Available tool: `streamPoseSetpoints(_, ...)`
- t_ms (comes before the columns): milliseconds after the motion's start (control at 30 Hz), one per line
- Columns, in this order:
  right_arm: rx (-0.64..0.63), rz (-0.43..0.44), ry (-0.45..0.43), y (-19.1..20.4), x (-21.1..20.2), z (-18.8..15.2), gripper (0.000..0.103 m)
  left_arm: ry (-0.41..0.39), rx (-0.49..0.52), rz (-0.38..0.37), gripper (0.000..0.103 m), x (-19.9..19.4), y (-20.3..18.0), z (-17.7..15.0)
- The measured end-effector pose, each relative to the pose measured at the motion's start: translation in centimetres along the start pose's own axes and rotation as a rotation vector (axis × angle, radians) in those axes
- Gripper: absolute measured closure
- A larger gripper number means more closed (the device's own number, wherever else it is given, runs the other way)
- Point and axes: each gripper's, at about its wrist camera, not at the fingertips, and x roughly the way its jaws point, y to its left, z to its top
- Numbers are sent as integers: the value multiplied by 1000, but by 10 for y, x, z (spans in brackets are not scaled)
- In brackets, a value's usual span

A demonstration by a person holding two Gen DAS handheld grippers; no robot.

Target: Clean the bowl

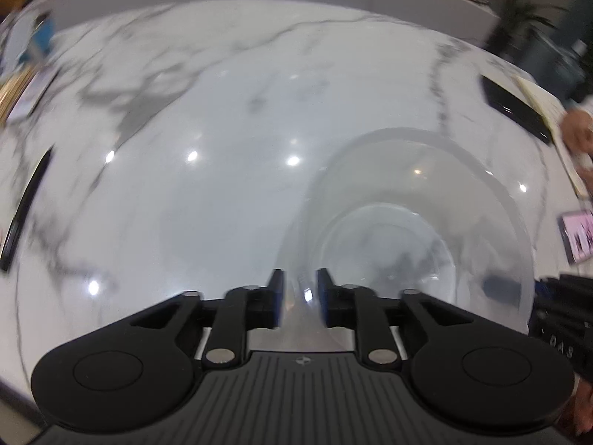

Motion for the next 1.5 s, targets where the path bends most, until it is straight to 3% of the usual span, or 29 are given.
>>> streamPoseSetpoints(100,4,-11,24,0,4,-1,94,67,-71,-8,64,-2,11,-3)
streamPoseSetpoints(267,1,-19,35,-1,5,-1,94,112,-168,-77,64,-7,23,-9)
streamPoseSetpoints(467,-4,-18,28,0,4,-1,94,133,-174,-94,63,-13,22,-14)
streamPoseSetpoints(933,-25,-26,22,2,1,-2,94,209,-305,-265,63,-20,24,-27)
streamPoseSetpoints(1033,-29,-27,20,3,2,-2,94,221,-311,-278,68,-19,22,-30)
streamPoseSetpoints(1233,-26,-28,12,3,2,-1,94,155,-281,-254,77,-25,20,-26)
streamPoseSetpoints(1500,21,-5,-44,-4,-8,2,94,67,-236,-170,82,-31,23,-2)
